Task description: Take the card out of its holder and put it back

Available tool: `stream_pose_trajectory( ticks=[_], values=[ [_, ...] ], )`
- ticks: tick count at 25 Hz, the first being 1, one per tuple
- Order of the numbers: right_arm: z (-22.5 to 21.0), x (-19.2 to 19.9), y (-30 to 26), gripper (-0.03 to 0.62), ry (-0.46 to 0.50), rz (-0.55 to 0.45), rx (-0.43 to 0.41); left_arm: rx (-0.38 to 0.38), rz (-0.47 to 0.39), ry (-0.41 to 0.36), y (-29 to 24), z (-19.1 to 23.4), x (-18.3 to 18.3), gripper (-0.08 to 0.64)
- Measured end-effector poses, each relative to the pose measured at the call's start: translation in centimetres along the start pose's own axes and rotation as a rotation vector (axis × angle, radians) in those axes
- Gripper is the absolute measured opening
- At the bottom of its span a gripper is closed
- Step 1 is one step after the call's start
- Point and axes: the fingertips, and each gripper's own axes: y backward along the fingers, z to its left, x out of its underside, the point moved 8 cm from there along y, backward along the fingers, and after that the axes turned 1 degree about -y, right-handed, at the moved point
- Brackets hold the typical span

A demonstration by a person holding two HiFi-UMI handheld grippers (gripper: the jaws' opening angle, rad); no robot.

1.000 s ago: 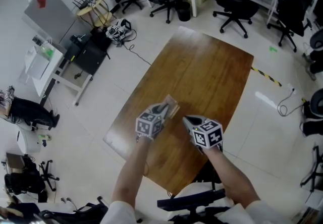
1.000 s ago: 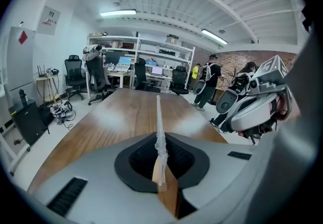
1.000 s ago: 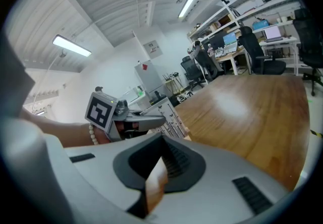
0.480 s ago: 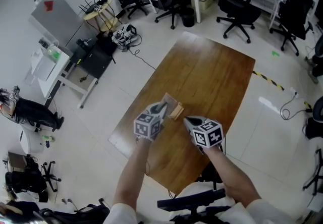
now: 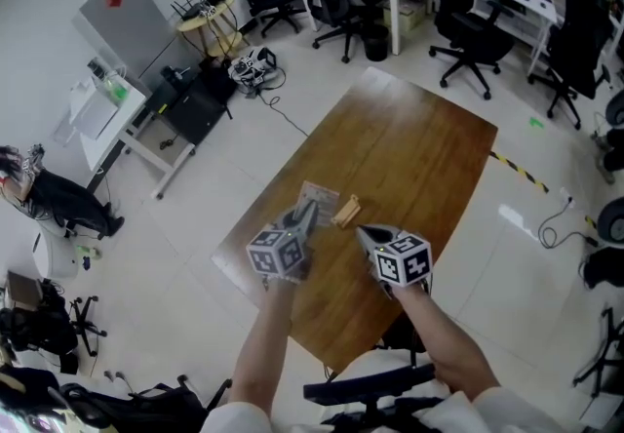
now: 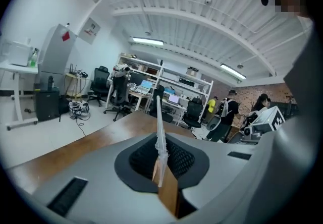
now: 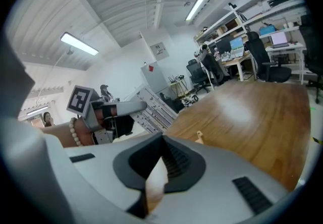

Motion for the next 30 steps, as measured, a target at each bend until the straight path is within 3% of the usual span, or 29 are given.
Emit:
stream_pose_trajectory(
  ticks=[7,14,21,30],
  values=[
    [0.3,-0.1,0.8,0.000,-0.026,-0.041,0.009,-0.147,-0.043,0.096,4.4,-0.7,1.5,0.014],
    [0.8,0.0,0.7,0.000,-0.032,-0.060,0.020,-0.257,-0.045,0.058,7.2,-1.7,2.4,0.015],
    [0.7,0.1,0.7,0.000,-0.041,-0.069,0.038,-0.263,-0.026,0.056,7.3,-1.7,2.5,0.015],
    [-0.2,0.0,0.9,0.000,-0.049,-0.071,0.049,-0.211,-0.005,0.052,5.8,-2.1,2.7,0.014]
  ],
)
